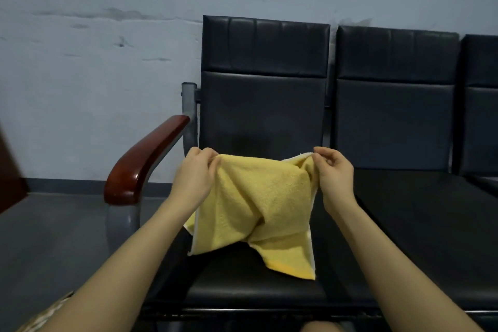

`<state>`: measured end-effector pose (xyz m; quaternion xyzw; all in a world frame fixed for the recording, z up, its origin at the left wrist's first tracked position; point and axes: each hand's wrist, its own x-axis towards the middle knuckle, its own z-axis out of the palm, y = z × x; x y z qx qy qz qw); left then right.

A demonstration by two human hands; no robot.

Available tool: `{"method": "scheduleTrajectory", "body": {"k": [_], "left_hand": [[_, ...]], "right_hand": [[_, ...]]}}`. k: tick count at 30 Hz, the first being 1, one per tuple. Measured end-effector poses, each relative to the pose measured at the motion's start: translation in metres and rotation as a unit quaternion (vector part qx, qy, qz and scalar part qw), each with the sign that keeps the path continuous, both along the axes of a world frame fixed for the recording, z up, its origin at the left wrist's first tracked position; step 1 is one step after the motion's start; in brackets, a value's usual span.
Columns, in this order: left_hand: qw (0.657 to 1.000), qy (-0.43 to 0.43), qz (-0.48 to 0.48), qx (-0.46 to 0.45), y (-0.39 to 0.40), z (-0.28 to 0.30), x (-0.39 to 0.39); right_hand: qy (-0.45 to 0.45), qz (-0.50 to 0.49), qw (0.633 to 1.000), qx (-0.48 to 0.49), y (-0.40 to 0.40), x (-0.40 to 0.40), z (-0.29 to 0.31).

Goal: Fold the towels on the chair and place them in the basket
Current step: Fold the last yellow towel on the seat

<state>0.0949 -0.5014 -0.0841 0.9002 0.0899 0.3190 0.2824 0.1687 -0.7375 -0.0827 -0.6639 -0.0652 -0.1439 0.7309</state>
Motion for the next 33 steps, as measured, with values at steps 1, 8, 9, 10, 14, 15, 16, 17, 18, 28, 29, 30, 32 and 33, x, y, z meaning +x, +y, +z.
{"method": "scheduleTrajectory", "body": {"k": [1, 8, 9, 10, 14, 15, 16, 17, 18, 28, 29, 30, 32, 33], "left_hand": [[1.0, 0.0, 0.008, 0.028, 0.001, 0.002, 0.001], [0.983, -0.099, -0.033, -0.153, -0.008, 0.041, 0.001], [0.976, -0.105, -0.044, -0.185, -0.01, 0.048, 0.001], [0.971, -0.109, -0.05, -0.208, -0.01, 0.053, 0.001], [0.955, -0.124, -0.046, -0.267, -0.012, 0.071, 0.001], [0.952, -0.129, -0.046, -0.274, -0.012, 0.075, 0.0], [0.949, -0.134, -0.048, -0.282, -0.013, 0.08, 0.0], [0.944, -0.138, -0.05, -0.295, -0.013, 0.085, -0.001], [0.938, -0.142, -0.054, -0.312, -0.014, 0.091, -0.001], [0.862, -0.235, -0.106, -0.437, -0.017, 0.13, -0.004], [0.845, -0.239, -0.125, -0.461, -0.018, 0.131, -0.005], [0.833, -0.243, -0.141, -0.476, -0.019, 0.132, -0.005], [0.843, -0.248, -0.143, -0.456, -0.017, 0.127, -0.004], [0.86, -0.244, -0.135, -0.428, -0.015, 0.123, -0.003]], "right_hand": [[0.008, 0.011, 1.0, 0.028, -0.001, 0.001, 0.003], [-0.057, -0.002, 0.997, -0.055, -0.01, 0.002, 0.024], [-0.078, -0.017, 0.993, -0.087, -0.013, 0.003, 0.028], [-0.096, -0.028, 0.988, -0.122, -0.015, 0.003, 0.032], [-0.105, -0.021, 0.967, -0.23, -0.026, 0.005, 0.046], [-0.095, -0.009, 0.971, -0.22, -0.028, 0.005, 0.05], [-0.081, 0.006, 0.979, -0.188, -0.03, 0.003, 0.054], [-0.065, 0.02, 0.987, -0.144, -0.031, 0.002, 0.059], [-0.05, 0.028, 0.993, -0.1, -0.032, 0.0, 0.065], [0.015, 0.026, 0.964, 0.264, -0.04, -0.003, 0.125], [0.011, 0.016, 0.961, 0.276, -0.043, -0.002, 0.129], [0.007, 0.006, 0.959, 0.283, -0.045, -0.001, 0.131], [0.001, -0.003, 0.959, 0.283, -0.05, 0.001, 0.132], [0.001, 0.001, 0.962, 0.273, -0.053, 0.003, 0.129]]}}
